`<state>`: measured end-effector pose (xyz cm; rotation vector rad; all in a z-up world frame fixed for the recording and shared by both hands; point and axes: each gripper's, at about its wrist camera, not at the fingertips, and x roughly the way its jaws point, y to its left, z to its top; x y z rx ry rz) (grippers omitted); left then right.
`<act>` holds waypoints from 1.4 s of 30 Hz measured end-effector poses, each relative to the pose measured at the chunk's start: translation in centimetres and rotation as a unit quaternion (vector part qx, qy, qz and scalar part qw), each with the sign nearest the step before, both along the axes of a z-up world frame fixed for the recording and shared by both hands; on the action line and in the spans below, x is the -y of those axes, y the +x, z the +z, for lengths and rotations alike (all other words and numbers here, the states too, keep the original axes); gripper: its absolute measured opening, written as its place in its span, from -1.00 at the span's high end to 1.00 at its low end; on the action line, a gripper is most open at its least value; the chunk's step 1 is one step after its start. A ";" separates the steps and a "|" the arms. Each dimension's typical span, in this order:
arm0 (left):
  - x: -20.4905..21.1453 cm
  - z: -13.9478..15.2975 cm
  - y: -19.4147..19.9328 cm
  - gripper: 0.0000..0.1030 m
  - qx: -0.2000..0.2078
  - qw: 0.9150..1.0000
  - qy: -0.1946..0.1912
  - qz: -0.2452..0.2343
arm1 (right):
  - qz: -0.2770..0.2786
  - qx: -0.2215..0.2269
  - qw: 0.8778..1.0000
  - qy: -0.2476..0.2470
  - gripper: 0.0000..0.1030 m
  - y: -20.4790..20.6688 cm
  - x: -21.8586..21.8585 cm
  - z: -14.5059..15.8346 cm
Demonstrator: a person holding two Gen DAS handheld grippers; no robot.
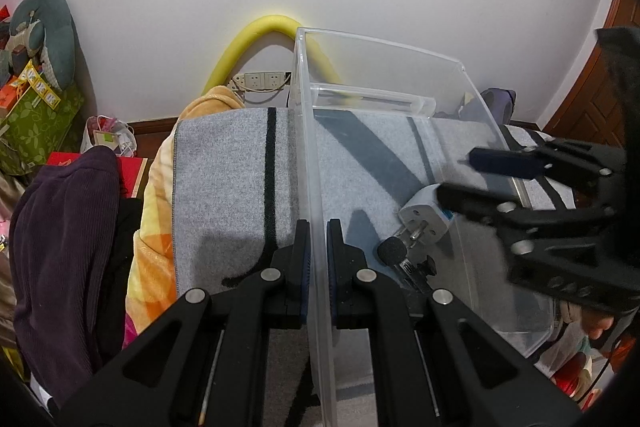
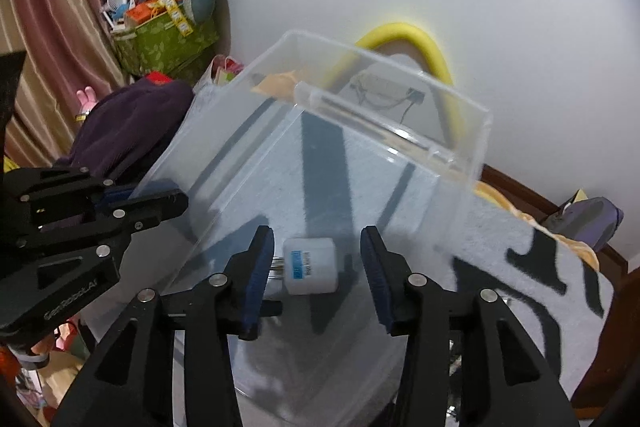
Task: Organize rigid objects
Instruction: 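Lower the white adapter into the box and release it, then grasp the dark spiky ornament with the right tool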
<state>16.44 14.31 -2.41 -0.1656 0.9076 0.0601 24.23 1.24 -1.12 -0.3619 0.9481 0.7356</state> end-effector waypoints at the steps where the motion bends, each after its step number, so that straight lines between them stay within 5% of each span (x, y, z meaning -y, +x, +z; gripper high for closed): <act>1: 0.0 0.0 0.0 0.88 0.000 1.000 0.001 0.000 | -0.001 0.005 1.000 0.003 0.20 -0.1 0.4 0.4; 5: 0.1 0.1 0.0 0.88 -0.001 1.000 0.002 0.000 | -0.001 0.045 0.999 0.008 0.17 -1.2 2.1 2.7; 9: 0.1 0.1 0.0 0.88 -0.001 1.000 0.002 0.000 | -0.002 0.095 0.995 0.024 -0.11 -3.2 4.8 5.6; 15: 0.0 0.1 -0.1 0.88 -0.001 1.000 0.003 0.000 | -0.005 0.110 0.993 0.045 -0.15 -6.0 9.0 6.9; 33: 0.1 0.2 -0.3 0.88 -0.001 1.000 0.007 0.001 | -0.007 -0.017 1.000 -0.013 -0.13 -9.7 12.7 -3.8; 37: 0.2 0.3 -0.4 0.88 -0.001 1.000 0.008 0.001 | -0.003 -0.046 0.999 -0.020 0.34 -9.8 12.7 -5.6; 42: 0.2 0.3 -0.3 0.88 -0.001 1.000 0.008 0.001 | -0.001 -0.033 0.999 -0.014 0.40 -10.0 13.1 -5.4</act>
